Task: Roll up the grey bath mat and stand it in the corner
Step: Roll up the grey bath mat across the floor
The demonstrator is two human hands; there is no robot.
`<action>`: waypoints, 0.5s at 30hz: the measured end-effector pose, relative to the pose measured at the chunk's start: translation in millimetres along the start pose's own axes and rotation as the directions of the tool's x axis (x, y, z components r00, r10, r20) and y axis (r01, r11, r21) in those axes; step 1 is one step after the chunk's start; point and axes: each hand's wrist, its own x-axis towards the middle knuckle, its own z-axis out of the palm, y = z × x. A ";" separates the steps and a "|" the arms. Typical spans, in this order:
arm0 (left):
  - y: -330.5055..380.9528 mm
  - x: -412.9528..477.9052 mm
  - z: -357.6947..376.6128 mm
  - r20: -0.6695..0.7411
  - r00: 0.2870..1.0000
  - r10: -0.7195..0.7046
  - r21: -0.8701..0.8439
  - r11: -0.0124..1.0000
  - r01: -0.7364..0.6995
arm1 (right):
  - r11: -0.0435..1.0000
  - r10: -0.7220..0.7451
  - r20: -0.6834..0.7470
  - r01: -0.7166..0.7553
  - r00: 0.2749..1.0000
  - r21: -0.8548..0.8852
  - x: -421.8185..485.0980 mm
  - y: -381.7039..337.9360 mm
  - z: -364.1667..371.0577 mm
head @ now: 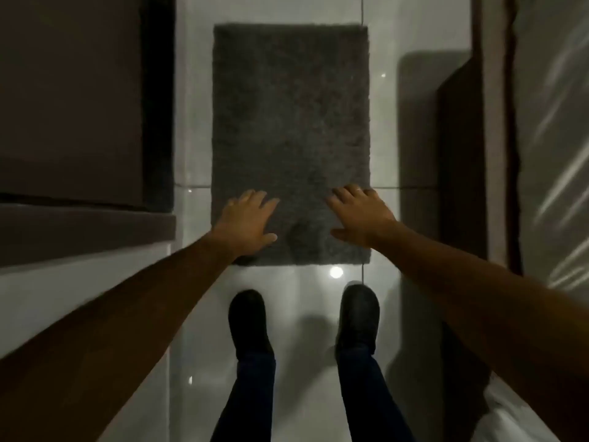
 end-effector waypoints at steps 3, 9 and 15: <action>-5.0 28.6 76.5 -0.010 1.000 0.027 0.055 0.998 -0.026 | 0.999 -0.007 0.048 0.009 0.999 -0.040 31.3 -5.0 74.2; -11.4 77.4 216.5 0.108 0.994 0.034 0.189 0.981 -0.055 | 0.991 -0.027 0.077 0.037 0.997 -0.129 77.8 -19.3 207.8; -23.8 120.7 288.7 0.085 0.994 0.070 0.305 0.948 -0.093 | 0.970 -0.054 0.000 0.053 0.999 -0.239 109.9 -24.1 277.4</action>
